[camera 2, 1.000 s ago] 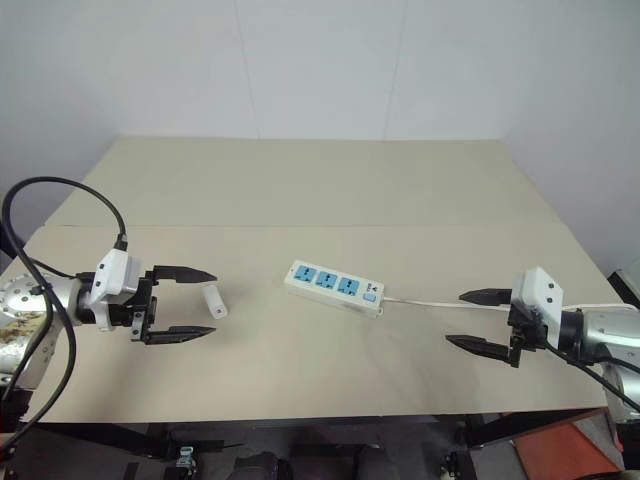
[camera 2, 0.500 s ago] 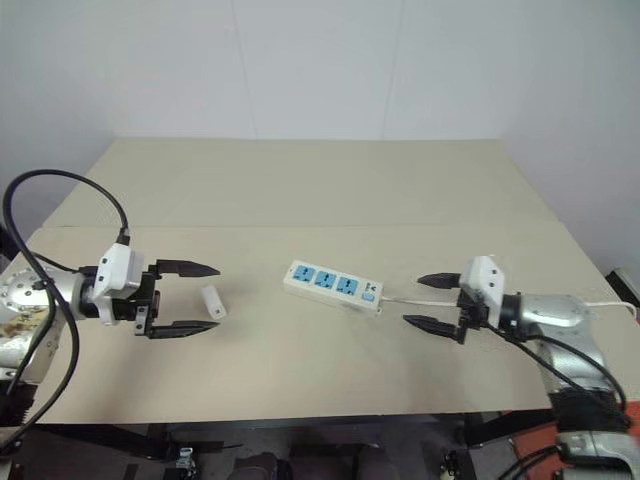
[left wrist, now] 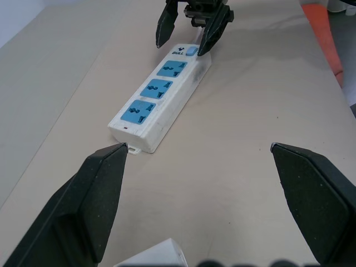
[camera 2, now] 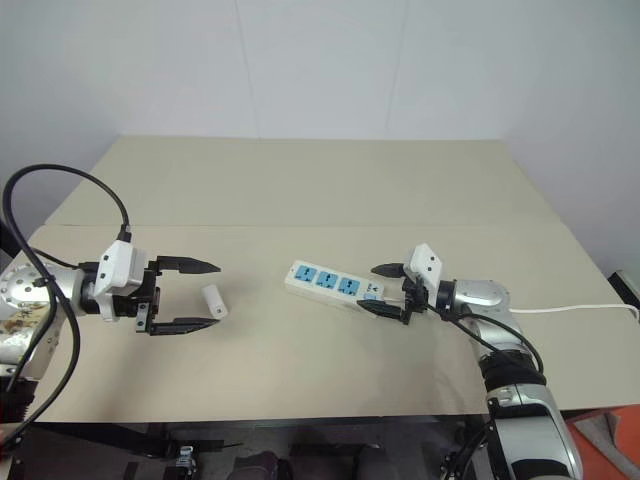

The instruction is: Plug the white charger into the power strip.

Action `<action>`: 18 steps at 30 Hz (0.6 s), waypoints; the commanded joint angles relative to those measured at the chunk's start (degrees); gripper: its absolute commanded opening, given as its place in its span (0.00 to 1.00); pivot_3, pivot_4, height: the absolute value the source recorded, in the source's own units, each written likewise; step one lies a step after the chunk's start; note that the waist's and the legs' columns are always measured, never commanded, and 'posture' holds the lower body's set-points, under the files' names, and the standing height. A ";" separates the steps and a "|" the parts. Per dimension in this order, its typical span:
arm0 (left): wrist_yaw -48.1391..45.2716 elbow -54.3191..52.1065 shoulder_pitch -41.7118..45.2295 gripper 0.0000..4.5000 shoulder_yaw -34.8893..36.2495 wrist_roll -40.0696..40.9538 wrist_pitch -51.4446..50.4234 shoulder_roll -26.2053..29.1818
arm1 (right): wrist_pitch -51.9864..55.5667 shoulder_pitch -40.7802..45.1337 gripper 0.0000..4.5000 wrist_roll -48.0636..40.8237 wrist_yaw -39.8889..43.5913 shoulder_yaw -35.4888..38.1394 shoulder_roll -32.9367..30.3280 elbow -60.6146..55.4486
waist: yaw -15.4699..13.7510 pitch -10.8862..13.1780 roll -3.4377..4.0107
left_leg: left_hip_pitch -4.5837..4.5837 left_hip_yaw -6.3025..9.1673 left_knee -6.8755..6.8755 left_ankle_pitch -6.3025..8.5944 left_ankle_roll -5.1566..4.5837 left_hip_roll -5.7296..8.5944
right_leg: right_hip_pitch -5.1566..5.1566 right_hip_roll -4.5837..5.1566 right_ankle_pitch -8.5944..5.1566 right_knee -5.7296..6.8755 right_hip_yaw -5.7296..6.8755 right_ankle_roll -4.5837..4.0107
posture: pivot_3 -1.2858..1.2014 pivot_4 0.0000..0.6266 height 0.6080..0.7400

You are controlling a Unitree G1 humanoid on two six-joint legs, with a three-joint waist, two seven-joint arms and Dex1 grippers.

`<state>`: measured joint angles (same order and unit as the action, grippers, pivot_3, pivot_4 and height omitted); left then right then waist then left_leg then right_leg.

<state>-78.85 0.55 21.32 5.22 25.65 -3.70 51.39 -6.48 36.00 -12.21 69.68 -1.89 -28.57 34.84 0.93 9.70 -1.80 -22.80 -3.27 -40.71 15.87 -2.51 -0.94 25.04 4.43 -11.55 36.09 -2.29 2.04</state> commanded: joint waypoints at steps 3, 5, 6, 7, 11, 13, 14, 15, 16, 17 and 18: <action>0.50 -1.69 0.56 1.00 1.13 -0.25 0.36 0.55 | -2.17 1.68 1.00 0.35 1.75 0.35 -0.10 4.26 | 0.03 0.00 0.00 | -0.01 -0.02 0.00 0.00 0.00 0.00 | 0.00 0.00 0.00 -0.01 0.00 0.00 | 0.52 0.24 1.00; 0.48 -1.55 0.74 1.00 1.15 -0.36 0.31 0.52 | -2.01 1.47 1.00 -0.07 2.89 0.52 -0.16 4.47 | 0.05 0.00 0.00 | -0.01 -0.01 0.01 0.00 0.00 0.00 | 0.00 0.01 0.00 -0.01 0.00 0.00 | 0.52 0.24 1.00; 0.46 -1.46 0.80 1.00 1.12 -0.47 0.36 0.49 | -2.51 1.43 1.00 0.17 2.74 0.48 0.08 4.85 | 0.06 0.00 0.00 | -0.01 -0.01 0.01 0.00 0.00 0.00 | 0.00 0.00 0.00 -0.01 0.00 0.00 | 0.52 0.24 1.00; 0.45 -1.38 0.86 1.00 1.08 -0.54 0.40 0.47 | -2.87 1.46 1.00 0.40 2.58 0.48 0.28 5.18 | 0.07 0.00 0.00 | 0.00 0.00 0.01 0.00 0.00 0.00 | 0.00 0.00 0.00 0.00 0.00 0.00 | 0.52 0.24 1.00; 0.99 -2.05 0.86 1.00 0.95 -0.50 0.06 0.19 | -5.74 1.94 1.00 0.81 1.89 0.71 1.96 8.70 | 0.27 0.00 0.00 | 0.01 0.02 0.01 0.00 0.00 -0.01 | 0.00 0.00 0.00 0.00 -0.01 0.00 | 0.52 0.24 1.00; 1.27 -2.56 0.62 1.00 1.01 -0.36 -0.18 0.16 | -6.79 2.22 1.00 -0.46 1.62 1.95 3.41 10.72 | 0.35 0.00 0.00 | 0.01 0.02 0.03 0.00 0.00 -0.01 | 0.00 0.00 0.00 0.00 -0.01 0.00 | 0.52 0.24 1.00; 1.34 -2.83 0.38 1.00 1.14 -0.28 -0.25 0.22 | -6.92 2.33 1.00 -0.73 1.55 2.28 3.90 11.69 | 0.36 0.00 0.00 | 0.01 0.01 0.04 0.00 0.00 -0.01 | 0.00 0.00 0.00 -0.01 -0.01 0.00 | 0.52 0.24 1.00; 1.37 -3.00 0.16 1.00 1.28 -0.23 -0.33 0.31 | -7.32 2.46 1.00 -0.66 1.41 2.43 4.21 12.60 | 0.36 0.00 0.00 | 0.01 0.02 0.04 0.00 0.00 -0.01 | 0.00 0.00 0.00 -0.01 -0.01 0.00 | 0.52 0.24 1.00; 1.36 -3.05 0.04 1.00 1.39 -0.20 -0.40 0.39 | -7.70 2.63 1.00 -0.44 1.34 2.44 4.34 13.33 | 0.37 0.00 0.00 | 0.01 0.02 0.04 0.00 0.00 -0.01 | 0.00 0.01 0.01 -0.01 -0.01 -0.01 | 0.52 0.24 1.00; 1.31 -3.14 -0.13 1.00 1.58 -0.11 -0.49 0.52 | -7.47 2.84 1.00 -0.59 1.55 2.63 4.45 13.93 | 0.42 0.00 0.00 | 0.02 0.02 0.04 0.00 0.01 0.00 | 0.00 0.01 0.01 0.00 -0.02 -0.01 | 0.52 0.24 1.00; 1.27 -3.17 -0.20 1.00 1.68 -0.05 -0.55 0.60 | -7.35 3.04 1.00 -0.75 1.76 2.79 4.51 14.41 | 0.45 0.00 0.00 | 0.03 0.02 0.04 0.00 0.01 -0.01 | -0.01 0.01 0.01 0.00 -0.02 -0.01 | 0.52 0.24 1.00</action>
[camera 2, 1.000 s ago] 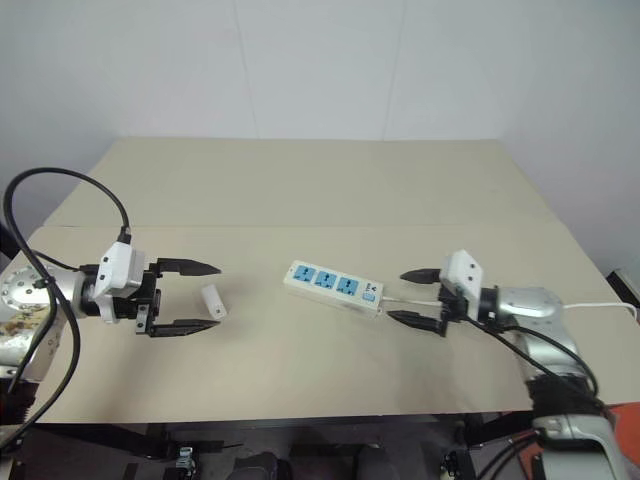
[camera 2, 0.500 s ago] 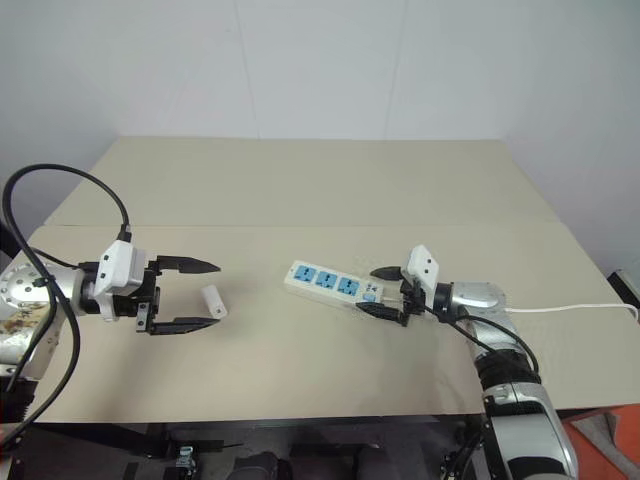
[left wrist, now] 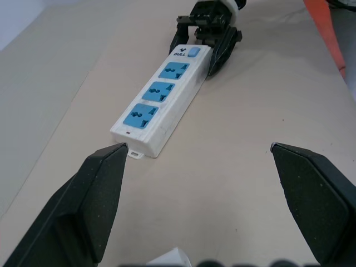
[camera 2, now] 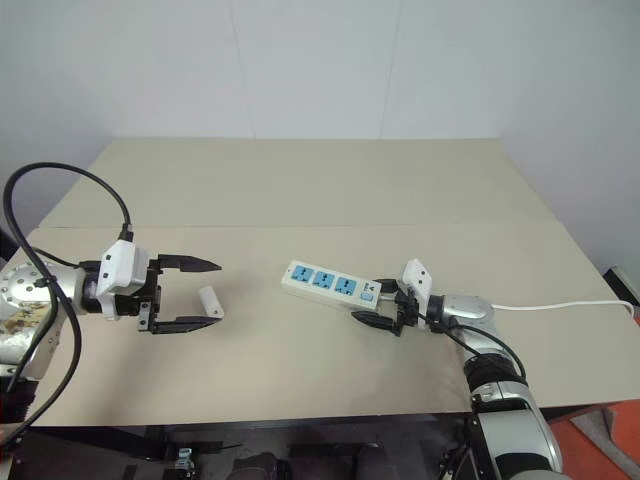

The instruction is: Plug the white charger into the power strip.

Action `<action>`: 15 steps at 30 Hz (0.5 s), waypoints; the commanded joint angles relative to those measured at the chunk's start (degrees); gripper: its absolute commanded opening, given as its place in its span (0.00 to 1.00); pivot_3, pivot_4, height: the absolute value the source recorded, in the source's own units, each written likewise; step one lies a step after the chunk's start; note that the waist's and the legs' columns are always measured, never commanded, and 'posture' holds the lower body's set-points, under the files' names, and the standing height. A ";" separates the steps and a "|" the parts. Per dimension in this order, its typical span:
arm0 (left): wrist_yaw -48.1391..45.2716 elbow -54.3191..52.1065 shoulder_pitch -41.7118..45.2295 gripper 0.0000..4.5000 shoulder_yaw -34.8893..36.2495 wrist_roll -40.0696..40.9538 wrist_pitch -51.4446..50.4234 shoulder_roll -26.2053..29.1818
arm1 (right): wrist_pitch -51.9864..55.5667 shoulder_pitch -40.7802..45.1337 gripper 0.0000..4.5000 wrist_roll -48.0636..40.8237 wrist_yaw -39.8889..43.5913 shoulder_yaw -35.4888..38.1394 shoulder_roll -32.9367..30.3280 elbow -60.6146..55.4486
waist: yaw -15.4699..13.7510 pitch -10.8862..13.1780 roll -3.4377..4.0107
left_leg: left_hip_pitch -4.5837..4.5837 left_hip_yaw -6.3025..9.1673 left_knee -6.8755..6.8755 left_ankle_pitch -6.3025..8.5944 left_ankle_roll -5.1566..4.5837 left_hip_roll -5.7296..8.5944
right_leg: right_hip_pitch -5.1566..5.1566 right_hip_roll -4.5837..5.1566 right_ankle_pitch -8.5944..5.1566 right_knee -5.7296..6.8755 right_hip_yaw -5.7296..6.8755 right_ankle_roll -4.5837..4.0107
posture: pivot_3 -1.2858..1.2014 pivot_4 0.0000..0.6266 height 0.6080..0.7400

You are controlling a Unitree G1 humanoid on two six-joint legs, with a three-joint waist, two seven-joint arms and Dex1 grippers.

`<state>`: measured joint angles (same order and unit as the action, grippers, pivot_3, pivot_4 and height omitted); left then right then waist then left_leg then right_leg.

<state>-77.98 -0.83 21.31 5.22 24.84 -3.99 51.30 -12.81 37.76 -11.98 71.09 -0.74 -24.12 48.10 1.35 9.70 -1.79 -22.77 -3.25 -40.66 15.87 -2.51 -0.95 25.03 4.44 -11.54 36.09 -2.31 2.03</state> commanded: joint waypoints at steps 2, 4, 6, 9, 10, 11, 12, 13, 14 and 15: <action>0.38 -1.77 -0.30 1.00 1.77 0.72 -0.26 0.84 | -1.57 1.57 1.00 -0.93 0.72 1.82 -0.09 2.15 | 0.04 0.00 0.00 | 0.02 0.00 0.00 0.00 0.00 -0.01 | -0.01 0.00 0.00 0.01 0.00 0.00 | 0.52 0.24 1.00; 0.49 -1.62 -0.15 1.00 1.67 0.54 -0.17 0.81 | -2.28 1.82 0.90 -0.81 1.30 2.04 -0.40 3.08 | 0.05 0.00 0.00 | 0.03 0.00 0.00 0.00 0.00 -0.01 | -0.02 0.00 0.00 0.01 0.00 0.00 | 0.52 0.24 1.00; 0.49 -1.49 0.13 1.00 1.50 0.46 -0.03 0.71 | -2.72 2.02 0.80 -0.69 1.90 2.25 -0.58 3.59 | 0.06 0.00 0.00 | 0.03 0.00 0.00 0.00 0.00 0.00 | -0.02 0.00 0.00 -0.01 0.00 0.00 | 0.52 0.24 1.00; 0.28 -1.07 1.14 1.00 0.78 0.17 0.16 0.47 | -3.40 2.54 0.76 -0.15 1.60 2.31 -0.60 4.33 | 0.06 0.00 0.00 | 0.02 0.00 0.00 0.00 0.00 -0.01 | -0.02 0.00 0.00 0.00 0.00 0.00 | 0.52 0.24 1.00; 0.21 -0.90 1.73 1.00 0.25 -0.11 0.01 0.40 | -3.52 2.65 0.76 0.05 1.77 2.14 -0.68 4.44 | 0.05 0.00 0.00 | 0.03 0.00 0.00 0.00 0.00 -0.01 | -0.02 0.00 0.00 0.00 0.00 0.00 | 0.52 0.24 1.00; 0.05 -0.59 2.60 1.00 -0.62 -0.69 -0.09 0.32 | -3.70 2.73 0.76 0.22 1.93 2.01 -0.75 4.51 | 0.04 0.00 0.00 | 0.03 0.00 0.00 0.00 0.00 0.00 | -0.02 0.00 0.00 0.00 0.00 0.00 | 0.52 0.24 1.00; -0.08 -0.15 3.60 1.00 -1.63 -1.60 0.18 0.14 | -3.79 2.74 0.76 0.29 2.03 1.95 -0.77 4.47 | 0.00 0.00 0.00 | 0.03 0.00 0.00 0.00 0.01 0.00 | -0.02 0.00 0.00 0.00 0.00 0.00 | 0.52 0.24 1.00; -0.19 0.65 5.11 1.00 -3.00 -2.89 0.74 -0.22 | -4.20 2.64 0.76 0.38 2.14 1.88 -0.81 4.25 | -0.07 0.00 0.00 | 0.03 0.00 0.00 0.00 0.01 0.01 | -0.03 0.00 0.00 0.01 0.00 0.00 | 0.52 0.24 1.00; -0.38 1.54 6.66 1.00 -4.23 -4.01 1.24 -0.59 | -4.56 2.60 0.76 0.40 2.31 1.87 -0.86 4.09 | -0.12 0.00 0.00 | 0.03 -0.01 0.00 0.00 0.01 0.01 | -0.04 0.00 0.00 0.01 0.01 0.00 | 0.52 0.24 1.00; -0.55 2.22 7.71 1.00 -4.99 -4.73 1.59 -0.86 | -4.84 2.59 0.76 0.42 2.44 1.87 -0.88 4.03 | -0.10 0.00 0.00 | 0.03 -0.05 0.00 0.00 0.01 0.03 | -0.04 -0.01 0.00 0.01 0.01 0.00 | 0.52 0.24 1.00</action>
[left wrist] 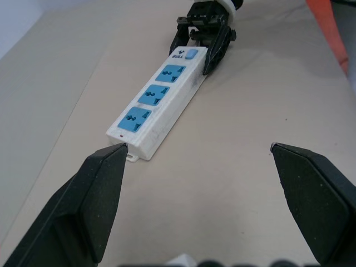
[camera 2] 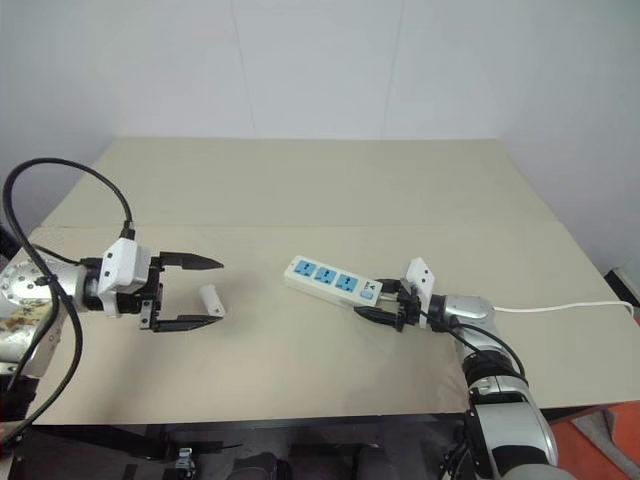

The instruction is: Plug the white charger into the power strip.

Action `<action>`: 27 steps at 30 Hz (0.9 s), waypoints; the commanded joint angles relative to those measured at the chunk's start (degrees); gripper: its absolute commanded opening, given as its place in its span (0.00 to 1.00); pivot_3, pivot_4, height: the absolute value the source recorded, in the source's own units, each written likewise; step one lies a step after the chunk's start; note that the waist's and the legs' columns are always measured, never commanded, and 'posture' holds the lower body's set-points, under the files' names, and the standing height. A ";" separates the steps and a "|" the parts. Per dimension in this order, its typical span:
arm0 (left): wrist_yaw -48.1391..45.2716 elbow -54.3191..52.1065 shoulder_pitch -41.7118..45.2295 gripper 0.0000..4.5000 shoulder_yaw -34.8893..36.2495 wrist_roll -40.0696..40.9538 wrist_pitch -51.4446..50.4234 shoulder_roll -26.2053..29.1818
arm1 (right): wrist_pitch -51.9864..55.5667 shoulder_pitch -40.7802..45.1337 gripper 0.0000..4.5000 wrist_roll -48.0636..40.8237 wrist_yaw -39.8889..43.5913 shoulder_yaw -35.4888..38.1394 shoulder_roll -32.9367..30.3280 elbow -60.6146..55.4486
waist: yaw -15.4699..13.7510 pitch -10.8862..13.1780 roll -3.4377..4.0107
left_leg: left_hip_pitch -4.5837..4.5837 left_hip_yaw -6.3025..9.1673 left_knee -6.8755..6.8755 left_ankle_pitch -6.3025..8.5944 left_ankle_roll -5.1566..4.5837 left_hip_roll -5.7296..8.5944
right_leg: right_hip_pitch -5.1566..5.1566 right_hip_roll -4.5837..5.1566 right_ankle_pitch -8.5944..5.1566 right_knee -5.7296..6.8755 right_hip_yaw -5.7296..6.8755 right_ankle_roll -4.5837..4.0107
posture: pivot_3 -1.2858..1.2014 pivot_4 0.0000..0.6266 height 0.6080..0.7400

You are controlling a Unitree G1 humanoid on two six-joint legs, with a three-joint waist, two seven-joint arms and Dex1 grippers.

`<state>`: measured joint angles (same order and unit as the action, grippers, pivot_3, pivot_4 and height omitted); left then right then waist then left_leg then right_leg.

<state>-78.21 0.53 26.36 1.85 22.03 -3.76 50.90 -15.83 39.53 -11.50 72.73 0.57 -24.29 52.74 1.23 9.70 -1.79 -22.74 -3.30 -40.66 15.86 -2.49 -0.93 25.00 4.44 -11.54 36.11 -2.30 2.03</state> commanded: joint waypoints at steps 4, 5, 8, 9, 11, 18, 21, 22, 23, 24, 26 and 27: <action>-7.24 7.51 16.83 1.00 -11.64 -10.98 5.17 -1.45 | -1.74 -1.13 0.76 -0.97 4.73 0.18 -2.09 -4.42 | -0.37 0.00 0.00 | -0.08 -0.21 0.00 -0.01 0.01 0.03 | 0.01 -0.02 0.00 -0.04 0.08 0.00 | 0.52 0.24 1.00; -9.10 10.02 20.64 1.00 -14.40 -14.05 7.45 -1.83 | -1.65 -1.54 0.76 -1.12 5.44 0.11 -2.32 -5.15 | -0.49 0.00 0.00 | -0.10 -0.22 -0.01 -0.02 0.03 0.04 | 0.02 -0.03 0.00 -0.06 0.10 0.00 | 0.52 0.24 1.00; -13.69 16.78 29.87 1.00 -21.85 -18.16 14.33 -3.04 | -0.48 -2.59 0.76 -1.15 6.32 -0.04 -2.69 -6.84 | -0.46 0.00 0.00 | -0.14 -0.27 -0.01 -0.02 0.03 0.08 | 0.01 -0.03 0.00 -0.09 0.11 0.01 | 0.52 0.24 1.00; -14.16 18.28 32.81 1.00 -25.44 -17.63 15.86 -2.81 | -0.32 -3.10 0.76 -0.96 6.58 -0.25 -2.87 -7.35 | -0.33 0.00 0.00 | -0.12 -0.29 0.00 -0.02 0.03 0.09 | 0.01 -0.03 0.00 -0.10 0.09 0.01 | 0.52 0.24 1.00; -14.29 20.75 38.57 1.00 -33.75 -16.09 19.36 -1.77 | -0.12 -3.83 0.76 -0.61 7.00 -0.59 -3.09 -7.96 | 0.03 0.00 0.00 | -0.11 -0.30 0.00 -0.02 0.02 0.07 | 0.02 -0.05 -0.01 -0.10 0.02 0.02 | 0.52 0.24 1.00; -14.29 22.41 51.94 1.00 -58.92 -14.02 27.86 2.56 | 1.07 -5.01 0.76 -0.17 6.03 -0.84 -3.34 -9.44 | 0.27 0.02 0.00 | -0.11 -0.11 -0.01 -0.01 0.00 0.04 | 0.08 -0.07 -0.03 -0.03 -0.10 0.05 | 0.52 0.24 1.00; -14.29 21.16 53.04 1.00 -63.29 -15.52 31.35 3.03 | 1.40 -5.62 0.76 0.13 5.79 -1.09 -3.52 -10.06 | 0.16 0.02 0.00 | -0.11 -0.07 -0.02 0.00 -0.01 0.05 | 0.08 -0.06 -0.03 -0.02 -0.11 0.06 | 0.52 0.24 1.00; -14.29 20.48 53.28 1.00 -64.59 -15.52 32.10 3.36 | 1.59 -5.78 0.76 0.25 5.62 -1.17 -3.53 -10.22 | 0.13 0.02 0.00 | -0.11 -0.07 -0.02 -0.01 -0.01 0.05 | 0.08 -0.06 -0.03 -0.02 -0.11 0.06 | 0.52 0.24 1.00; -14.29 19.80 53.41 1.00 -65.57 -15.60 32.47 3.64 | 1.73 -5.91 0.76 0.36 5.48 -1.23 -3.54 -10.35 | 0.12 0.02 0.00 | -0.11 -0.07 -0.03 -0.01 -0.01 0.05 | 0.08 -0.06 -0.03 -0.02 -0.10 0.06 | 0.52 0.24 1.00; -14.29 19.14 53.45 1.00 -66.40 -15.91 32.73 3.89 | 1.80 -6.02 0.76 0.48 5.40 -1.31 -3.55 -10.48 | 0.08 0.02 0.00 | -0.12 -0.07 -0.03 -0.01 -0.01 0.04 | 0.09 -0.06 -0.03 -0.02 -0.10 0.06 | 0.52 0.24 1.00; -14.29 18.15 53.18 1.00 -67.28 -17.30 33.28 4.28 | 2.06 -6.22 0.76 0.56 5.40 -1.39 -3.60 -10.81 | -0.05 0.02 0.00 | -0.13 -0.05 -0.03 0.00 -0.01 0.04 | 0.10 -0.06 -0.03 -0.03 -0.10 0.06 | 0.52 0.24 1.00; -14.29 17.75 52.96 1.00 -67.45 -18.14 33.42 4.42 | 2.20 -6.33 0.76 0.55 5.42 -1.43 -3.69 -11.00 | -0.09 0.02 0.00 | -0.13 -0.05 -0.03 0.00 -0.01 0.04 | 0.10 -0.06 -0.04 -0.03 -0.10 0.06 | 0.52 0.24 1.00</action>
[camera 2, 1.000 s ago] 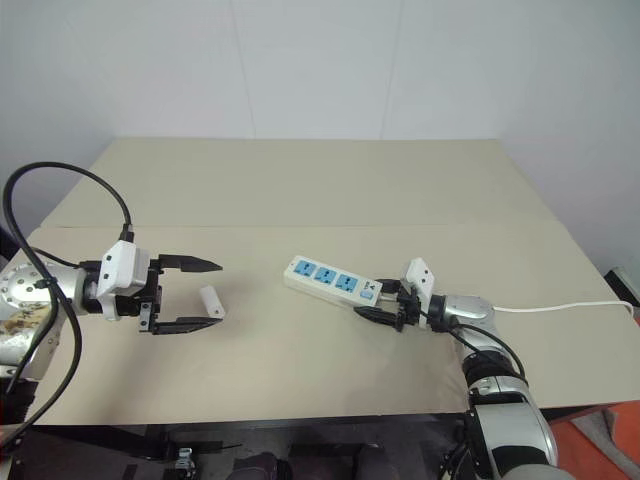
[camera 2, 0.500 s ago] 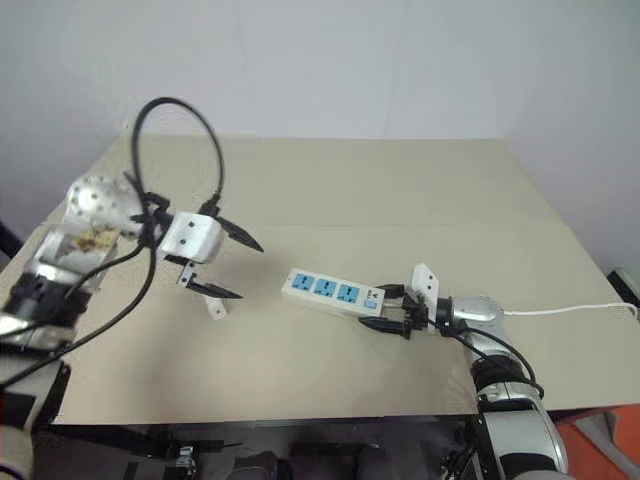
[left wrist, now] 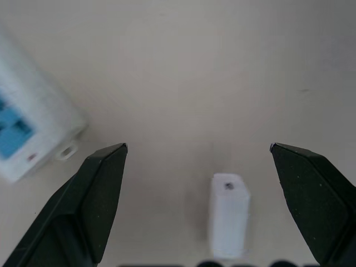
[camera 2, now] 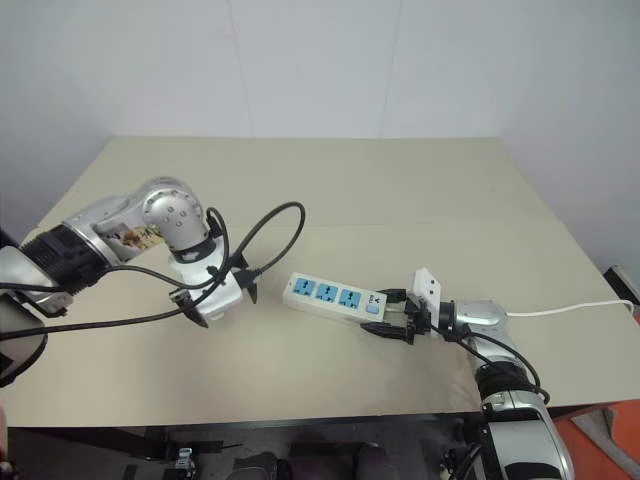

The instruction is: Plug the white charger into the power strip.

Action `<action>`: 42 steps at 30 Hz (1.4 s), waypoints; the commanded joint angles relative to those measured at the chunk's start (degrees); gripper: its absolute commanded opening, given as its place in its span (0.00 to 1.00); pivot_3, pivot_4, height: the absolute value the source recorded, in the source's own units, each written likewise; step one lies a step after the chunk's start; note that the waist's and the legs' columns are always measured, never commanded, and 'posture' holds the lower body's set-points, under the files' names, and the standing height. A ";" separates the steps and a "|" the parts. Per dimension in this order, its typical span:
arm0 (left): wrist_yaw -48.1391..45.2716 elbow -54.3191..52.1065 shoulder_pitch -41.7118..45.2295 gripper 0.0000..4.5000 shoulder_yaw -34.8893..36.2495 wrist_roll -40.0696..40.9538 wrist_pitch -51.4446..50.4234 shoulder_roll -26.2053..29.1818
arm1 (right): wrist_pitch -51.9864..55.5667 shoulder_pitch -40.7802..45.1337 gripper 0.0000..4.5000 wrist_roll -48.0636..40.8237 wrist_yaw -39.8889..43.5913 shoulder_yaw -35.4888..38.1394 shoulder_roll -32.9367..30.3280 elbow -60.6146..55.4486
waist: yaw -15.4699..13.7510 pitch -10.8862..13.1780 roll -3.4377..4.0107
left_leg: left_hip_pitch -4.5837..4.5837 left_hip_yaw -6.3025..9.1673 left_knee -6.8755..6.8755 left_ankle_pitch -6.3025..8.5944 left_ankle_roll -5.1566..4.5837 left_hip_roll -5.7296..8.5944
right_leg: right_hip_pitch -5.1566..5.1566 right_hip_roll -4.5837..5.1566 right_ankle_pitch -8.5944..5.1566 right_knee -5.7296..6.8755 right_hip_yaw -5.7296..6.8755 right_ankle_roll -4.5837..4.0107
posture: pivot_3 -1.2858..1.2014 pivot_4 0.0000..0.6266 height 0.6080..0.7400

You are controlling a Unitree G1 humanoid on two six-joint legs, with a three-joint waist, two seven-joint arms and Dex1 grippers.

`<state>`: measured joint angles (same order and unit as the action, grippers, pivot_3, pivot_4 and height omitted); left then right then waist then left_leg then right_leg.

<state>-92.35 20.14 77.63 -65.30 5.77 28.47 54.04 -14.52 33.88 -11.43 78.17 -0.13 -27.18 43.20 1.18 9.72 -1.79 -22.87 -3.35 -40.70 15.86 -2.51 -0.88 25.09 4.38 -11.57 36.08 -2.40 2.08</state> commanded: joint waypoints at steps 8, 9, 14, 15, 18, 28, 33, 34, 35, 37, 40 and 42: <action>-0.15 -0.22 -4.09 1.00 3.62 -12.07 4.18 -0.81 | 1.52 -0.41 0.76 0.75 -0.36 -1.50 -1.07 -1.15 | -0.16 0.00 0.00 | 0.03 -0.12 -0.02 0.00 0.00 0.00 | -0.02 -0.01 -0.01 0.01 0.01 0.00 | 0.52 0.24 1.00; -0.15 0.06 -4.57 1.00 4.12 -12.87 4.12 -1.13 | 1.62 -0.37 0.76 0.72 -0.42 -1.52 -1.10 -1.10 | -0.16 0.00 0.00 | 0.02 -0.13 -0.03 0.00 0.00 0.00 | -0.02 -0.01 0.00 0.01 0.01 0.00 | 0.52 0.24 1.00; 0.66 3.16 -6.30 1.00 7.52 -19.95 5.20 -3.72 | 1.79 -0.56 0.76 0.59 -0.42 -1.45 -1.45 -1.33 | -0.20 0.00 0.00 | 0.02 -0.14 -0.04 0.00 -0.01 0.00 | -0.02 -0.01 -0.01 0.01 0.02 0.01 | 0.52 0.24 1.00; 1.05 3.93 -6.71 1.00 8.32 -21.31 5.32 -4.43 | 1.84 -0.62 0.76 0.54 -0.40 -1.42 -1.54 -1.42 | -0.21 0.00 0.00 | 0.03 -0.15 -0.04 0.00 0.00 0.00 | -0.03 -0.01 -0.01 0.01 0.02 0.00 | 0.52 0.24 1.00; 1.76 5.79 -7.81 1.00 10.50 -24.41 6.62 -6.33 | 2.31 -0.89 0.76 0.41 -0.66 -1.24 -1.86 -1.90 | -0.22 0.00 0.00 | 0.03 -0.17 -0.04 0.00 -0.01 0.00 | -0.05 0.00 -0.01 0.01 0.02 0.01 | 0.52 0.24 1.00; 3.16 10.34 -9.06 1.00 13.85 -31.99 10.64 -8.93 | 3.71 -1.61 0.76 -0.63 -1.12 -0.56 -2.90 -3.37 | -0.44 0.00 0.00 | 0.02 -0.16 -0.05 0.00 -0.01 0.02 | -0.05 0.01 0.00 0.01 0.04 0.00 | 0.52 0.24 1.00; 4.83 12.94 -9.50 1.00 15.19 -35.23 12.91 -9.75 | 3.16 -2.15 0.76 -0.21 -1.65 -0.81 -3.11 -3.53 | -0.47 0.00 0.00 | 0.02 -0.15 -0.04 0.00 -0.01 0.01 | -0.05 0.02 0.00 0.00 0.04 0.01 | 0.52 0.24 1.00; 4.80 13.23 -9.85 1.00 15.49 -35.20 13.25 -9.89 | 3.25 -2.15 0.76 -0.24 -1.72 -0.80 -3.10 -3.58 | -0.47 0.00 0.00 | 0.02 -0.16 -0.05 0.00 -0.01 0.01 | -0.05 0.02 0.00 0.01 0.04 0.01 | 0.52 0.24 1.00; 4.62 13.46 -10.18 1.00 15.73 -35.04 13.52 -10.02 | 3.25 -2.14 0.76 -0.24 -1.76 -0.80 -3.11 -3.62 | -0.47 0.00 0.00 | 0.02 -0.16 -0.05 0.00 -0.01 0.02 | -0.05 0.02 0.00 0.01 0.04 0.01 | 0.52 0.24 1.00; 4.83 13.86 -10.79 1.00 16.20 -35.50 14.02 -10.34 | 3.26 -2.02 0.76 -0.28 -1.83 -0.75 -3.16 -3.53 | -0.48 -0.01 0.01 | 0.02 -0.16 -0.05 0.00 -0.01 0.01 | -0.05 0.02 0.00 0.01 0.04 0.00 | 0.52 0.24 1.00; 5.99 14.68 -11.38 1.00 16.83 -36.94 14.86 -10.92 | 3.22 -1.84 0.76 -0.22 -1.95 -0.73 -3.29 -3.32 | -0.50 -0.02 0.03 | 0.04 -0.15 -0.05 0.00 -0.02 0.02 | -0.08 0.03 0.00 0.02 0.05 0.01 | 0.52 0.24 1.00; 6.95 15.42 -11.71 1.00 17.51 -37.47 15.05 -11.47 | 3.15 -1.78 0.76 -0.14 -2.01 -0.76 -3.38 -3.15 | -0.54 -0.05 0.07 | 0.06 -0.15 -0.05 0.00 -0.02 0.02 | -0.10 0.04 0.00 0.02 0.05 0.01 | 0.52 0.24 1.00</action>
<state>-86.51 34.60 67.01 -48.17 -30.52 42.95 43.35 -11.82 32.53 -11.95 76.39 -1.25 -29.12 40.13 0.64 9.66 -1.72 -22.79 -3.50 -40.75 15.86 -2.52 -0.85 24.97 4.42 -11.58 36.10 -2.35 2.09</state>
